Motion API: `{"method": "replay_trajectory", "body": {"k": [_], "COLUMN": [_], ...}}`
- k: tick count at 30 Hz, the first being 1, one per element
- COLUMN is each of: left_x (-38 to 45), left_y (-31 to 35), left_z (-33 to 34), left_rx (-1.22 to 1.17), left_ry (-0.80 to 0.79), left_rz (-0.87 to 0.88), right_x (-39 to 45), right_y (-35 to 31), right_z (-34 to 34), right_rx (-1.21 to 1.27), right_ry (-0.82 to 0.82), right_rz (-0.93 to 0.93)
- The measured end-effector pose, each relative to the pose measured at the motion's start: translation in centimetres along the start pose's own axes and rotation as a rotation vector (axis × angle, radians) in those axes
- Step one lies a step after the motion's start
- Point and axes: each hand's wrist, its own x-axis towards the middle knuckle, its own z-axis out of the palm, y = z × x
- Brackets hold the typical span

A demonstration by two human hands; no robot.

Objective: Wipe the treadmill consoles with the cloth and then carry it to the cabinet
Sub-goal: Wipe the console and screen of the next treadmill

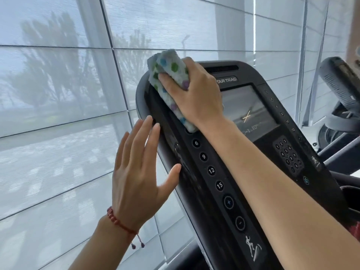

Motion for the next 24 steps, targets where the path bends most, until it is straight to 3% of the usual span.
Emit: {"method": "replay_trajectory", "body": {"k": [6,13,21,24], "left_x": [-0.9,-2.0,-1.7,-1.2], "left_y": [-0.3,0.8,3.4,4.1], "left_z": [-1.1,-1.8,-1.2,-0.9], "left_rx": [0.055,0.022,-0.007,-0.004], "left_ry": [-0.029,-0.106,-0.155,-0.166], "left_rz": [-0.018,0.117,0.203,0.206], "right_x": [-6.7,-14.4,-15.8,-14.4], "right_y": [0.0,1.9,4.1,6.6], "right_z": [-2.1,-4.5,-6.0,-6.8], "right_rx": [0.012,0.094,0.079,0.041], "right_ry": [-0.042,-0.033,0.020,0.068], "right_rz": [-0.106,-0.132,-0.047,0.092]}}
